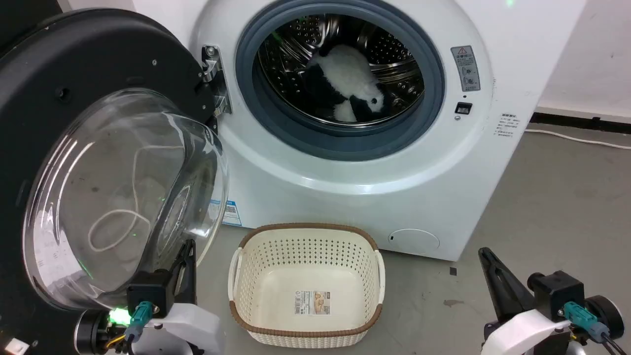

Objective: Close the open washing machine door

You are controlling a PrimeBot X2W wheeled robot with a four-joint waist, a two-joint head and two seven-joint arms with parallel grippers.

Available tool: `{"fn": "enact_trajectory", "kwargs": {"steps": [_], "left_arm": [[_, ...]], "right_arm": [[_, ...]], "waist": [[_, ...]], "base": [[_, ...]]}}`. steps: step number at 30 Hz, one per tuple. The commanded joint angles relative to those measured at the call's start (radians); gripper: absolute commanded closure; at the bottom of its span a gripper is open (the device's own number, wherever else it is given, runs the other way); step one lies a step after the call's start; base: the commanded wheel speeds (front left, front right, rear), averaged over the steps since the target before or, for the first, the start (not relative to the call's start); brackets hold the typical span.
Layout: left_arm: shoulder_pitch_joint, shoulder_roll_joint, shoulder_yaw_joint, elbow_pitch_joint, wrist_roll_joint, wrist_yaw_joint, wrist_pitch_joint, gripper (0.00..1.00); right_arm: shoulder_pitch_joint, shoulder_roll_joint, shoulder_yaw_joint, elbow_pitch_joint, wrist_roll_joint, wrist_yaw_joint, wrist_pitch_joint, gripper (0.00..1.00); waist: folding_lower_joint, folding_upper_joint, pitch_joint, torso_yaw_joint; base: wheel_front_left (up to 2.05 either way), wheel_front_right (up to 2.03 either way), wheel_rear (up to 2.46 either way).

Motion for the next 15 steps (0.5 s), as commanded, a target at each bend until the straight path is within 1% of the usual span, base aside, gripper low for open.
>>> {"fn": "enact_trajectory", "kwargs": {"steps": [1, 15], "left_arm": [[0.014, 0.000, 0.001, -0.004, 0.002, -0.004, 0.000, 1.00], [0.014, 0.000, 0.001, -0.004, 0.002, -0.004, 0.000, 1.00]], "right_arm": [[-0.014, 0.000, -0.001, -0.004, -0.008, 0.001, 0.000, 1.00], [-0.014, 0.000, -0.001, -0.004, -0.008, 0.001, 0.000, 1.00]], "waist": [[0.0000, -0.0001, 0.000, 0.000], [0.0000, -0.0001, 0.000, 0.000]], "base": [[0.00, 0.00, 0.00], [0.00, 0.00, 0.00]]}}
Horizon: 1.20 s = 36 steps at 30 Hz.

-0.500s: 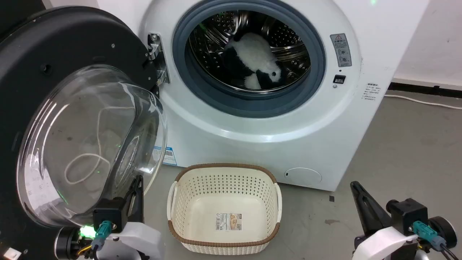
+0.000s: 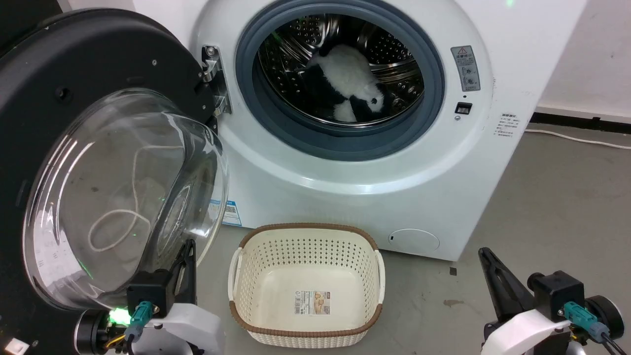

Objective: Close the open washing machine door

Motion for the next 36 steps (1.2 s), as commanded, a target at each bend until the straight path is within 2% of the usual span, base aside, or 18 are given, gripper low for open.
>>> {"fn": "enact_trajectory", "kwargs": {"steps": [1, 23, 24, 36], "left_arm": [[0.014, 0.000, 0.001, -0.004, 0.002, -0.004, 0.000, 1.00], [0.014, 0.000, 0.001, -0.004, 0.002, -0.004, 0.000, 1.00], [0.000, 0.000, 0.000, 0.000, 0.000, 0.000, 0.000, 0.00], [0.003, 0.000, -0.014, 0.009, -0.021, 0.005, -0.016, 0.00]], "right_arm": [[-0.014, 0.000, -0.001, -0.004, -0.008, 0.001, 0.000, 1.00], [-0.014, 0.000, -0.001, -0.004, -0.008, 0.001, 0.000, 1.00], [0.000, 0.000, 0.000, 0.000, 0.000, 0.000, 0.000, 0.00], [0.006, 0.000, 0.007, 0.010, 0.022, 0.000, -0.015, 0.00]], "waist": [[0.0000, 0.0000, 0.000, 0.000], [0.0000, 0.0000, 0.000, 0.000], [0.0000, 0.0000, 0.000, 0.000], [0.0000, 0.0000, 0.000, 0.000]], "base": [[0.00, 0.00, 0.00], [0.00, 0.00, 0.00], [0.00, 0.00, 0.00], [0.00, 0.00, 0.00]]}}
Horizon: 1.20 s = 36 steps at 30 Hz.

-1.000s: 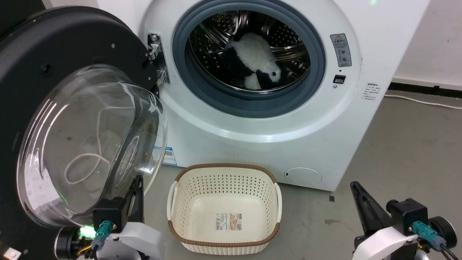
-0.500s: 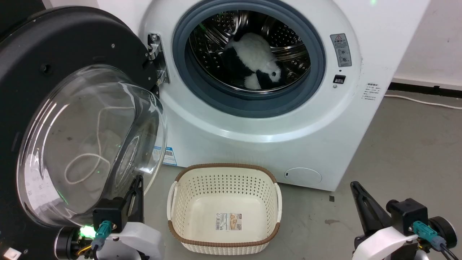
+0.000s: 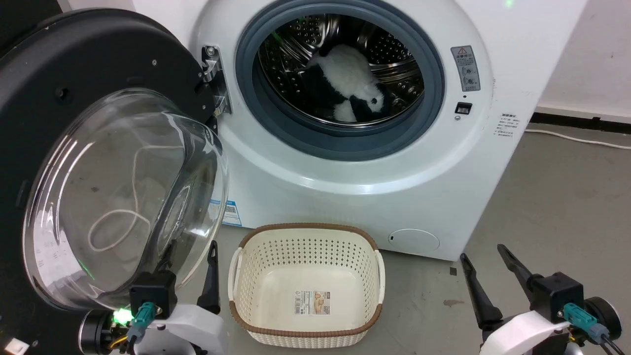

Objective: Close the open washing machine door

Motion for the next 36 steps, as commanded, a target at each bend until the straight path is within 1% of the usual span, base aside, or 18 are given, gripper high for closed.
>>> {"fn": "enact_trajectory", "kwargs": {"steps": [1, 23, 24, 25, 26, 32, 36], "left_arm": [[0.003, 0.000, -0.005, 0.006, -0.014, 0.004, -0.011, 0.00], [0.011, 0.000, -0.036, 0.025, -0.067, 0.013, -0.055, 0.00], [0.011, 0.000, -0.038, 0.026, -0.070, 0.013, -0.057, 0.19], [0.012, 0.000, -0.039, 0.027, -0.073, 0.013, -0.059, 0.64], [0.012, 0.000, -0.040, 0.027, -0.075, 0.013, -0.061, 1.00], [0.011, 0.000, -0.048, 0.022, -0.093, 0.011, -0.074, 1.00], [0.004, 0.000, -0.044, -0.015, -0.106, 0.009, -0.082, 1.00]], "right_arm": [[0.006, 0.000, 0.004, 0.006, 0.016, 0.000, -0.011, 0.00], [0.017, 0.000, 0.016, 0.032, 0.073, 0.000, -0.056, 0.00], [0.018, 0.000, 0.017, 0.033, 0.076, 0.000, -0.058, 0.00], [0.019, 0.000, 0.017, 0.035, 0.078, 0.000, -0.060, 0.00], [0.020, 0.000, 0.018, 0.036, 0.081, 0.000, -0.062, 0.00], [0.023, 0.000, 0.021, 0.044, 0.099, 0.000, -0.075, 0.00], [0.027, 0.000, 0.022, 0.049, 0.112, 0.000, -0.083, 0.00]], "waist": [[0.0000, -0.0001, 0.000, 0.000], [0.0000, -0.0001, 0.000, -0.003], [0.0000, -0.0001, 0.000, -0.004], [0.0000, -0.0001, 0.000, -0.004], [0.0000, -0.0001, 0.000, -0.003], [0.0000, -0.0001, 0.000, -0.001], [0.0000, -0.0001, -0.001, 0.008]], "base": [[0.00, 0.00, 0.00], [0.00, 0.00, 0.00], [0.00, 0.00, 0.00], [0.00, 0.00, 0.00], [0.00, 0.00, 0.00], [0.00, 0.00, 0.00], [0.00, 0.00, 0.00]]}}
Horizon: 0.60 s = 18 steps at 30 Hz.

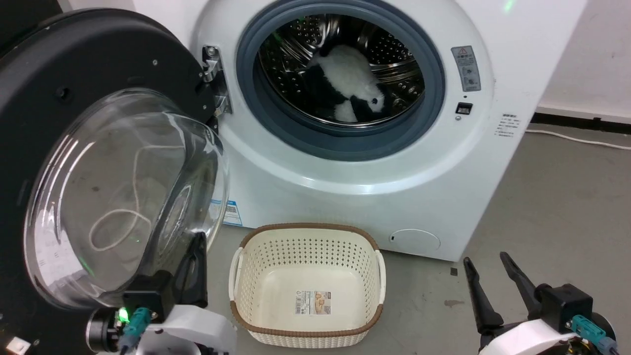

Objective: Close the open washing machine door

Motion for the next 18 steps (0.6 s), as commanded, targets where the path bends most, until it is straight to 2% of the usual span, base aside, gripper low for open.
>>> {"fn": "enact_trajectory", "kwargs": {"steps": [1, 6, 7, 11, 14, 18], "left_arm": [[0.001, 0.000, 0.001, -0.025, -0.010, -0.001, -0.012, 1.00], [-0.021, 0.000, 0.032, -0.134, -0.024, 0.001, -0.022, 1.00], [-0.040, 0.000, 0.062, -0.206, -0.024, 0.009, -0.029, 1.00], [-0.063, 0.000, 0.124, -0.291, -0.023, 0.030, -0.037, 1.00], [-0.070, 0.000, 0.192, -0.327, -0.023, 0.039, -0.043, 1.00], [-0.076, 0.002, 0.316, -0.324, -0.031, 0.026, -0.051, 1.00]], "right_arm": [[0.012, 0.000, 0.002, 0.006, 0.012, 0.000, -0.011, 0.00], [0.018, 0.000, 0.003, 0.014, 0.026, 0.000, -0.021, 0.00], [0.020, 0.000, 0.003, 0.021, 0.035, 0.000, -0.028, 0.00], [0.020, 0.000, 0.007, 0.030, 0.047, 0.000, -0.036, 0.00], [0.020, 0.000, 0.009, 0.037, 0.057, 0.000, -0.042, 0.00], [0.023, 0.000, 0.010, 0.045, 0.071, 0.000, -0.051, 0.00]], "waist": [[0.0000, 0.0000, 0.000, 0.007], [0.0000, 0.0000, -0.001, 0.036], [0.0000, 0.0000, -0.002, 0.061], [0.0000, 0.0000, -0.004, 0.096], [0.0000, 0.0000, -0.006, 0.123], [0.0000, 0.0000, -0.007, 0.159]], "base": [[0.00, 0.00, 0.00], [0.00, 0.00, 0.00], [0.00, 0.00, 0.00], [0.00, 0.00, 0.00], [0.00, 0.00, 0.00], [0.00, 0.00, 0.00]]}}
